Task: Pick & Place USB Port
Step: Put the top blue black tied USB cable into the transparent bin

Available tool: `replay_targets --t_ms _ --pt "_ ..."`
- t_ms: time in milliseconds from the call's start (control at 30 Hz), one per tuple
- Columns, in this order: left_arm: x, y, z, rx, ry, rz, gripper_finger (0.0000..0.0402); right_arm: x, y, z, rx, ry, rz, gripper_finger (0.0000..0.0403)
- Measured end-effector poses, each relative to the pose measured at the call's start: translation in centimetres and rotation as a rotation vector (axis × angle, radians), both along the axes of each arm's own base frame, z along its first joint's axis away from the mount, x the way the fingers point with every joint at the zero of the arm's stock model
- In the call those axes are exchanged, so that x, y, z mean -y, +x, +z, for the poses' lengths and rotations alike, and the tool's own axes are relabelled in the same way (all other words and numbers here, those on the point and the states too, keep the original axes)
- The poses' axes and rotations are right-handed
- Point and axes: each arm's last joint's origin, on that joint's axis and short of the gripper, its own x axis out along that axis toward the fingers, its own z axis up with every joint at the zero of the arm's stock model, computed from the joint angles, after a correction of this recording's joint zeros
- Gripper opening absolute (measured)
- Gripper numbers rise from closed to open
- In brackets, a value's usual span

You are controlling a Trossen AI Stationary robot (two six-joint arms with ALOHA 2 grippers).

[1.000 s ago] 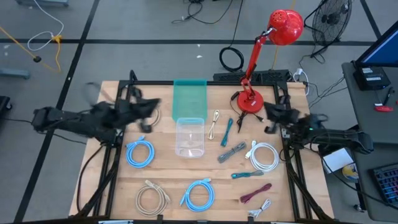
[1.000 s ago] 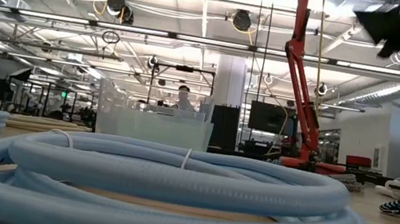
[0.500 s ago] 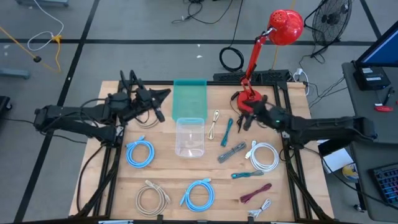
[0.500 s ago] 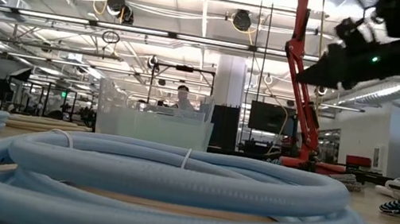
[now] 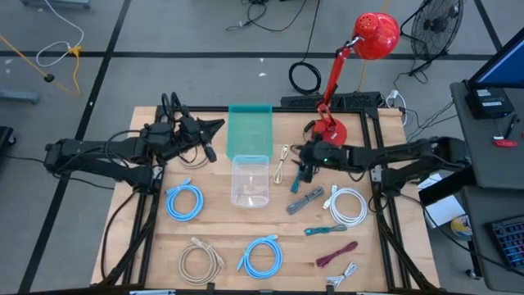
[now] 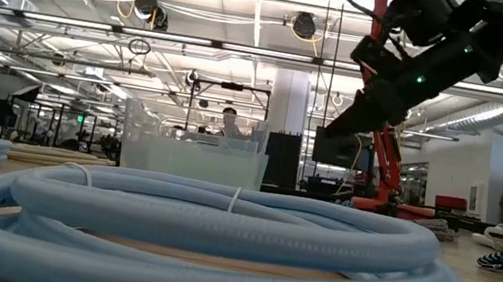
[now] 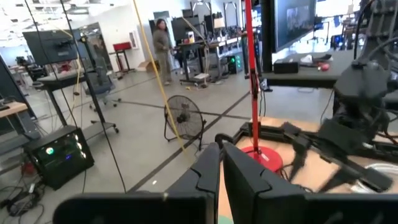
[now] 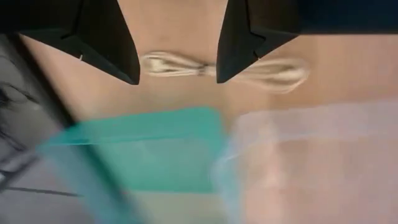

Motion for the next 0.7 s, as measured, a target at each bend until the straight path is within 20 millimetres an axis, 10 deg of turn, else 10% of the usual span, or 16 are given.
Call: replay_targets --t_ms 700 --pt "0.1 -0.1 -0.3 -0.013 -0.034 -0.008 0.0026 -1.0 -0.7 -1.6 -0.295 0.279 -0.173 0.0194"
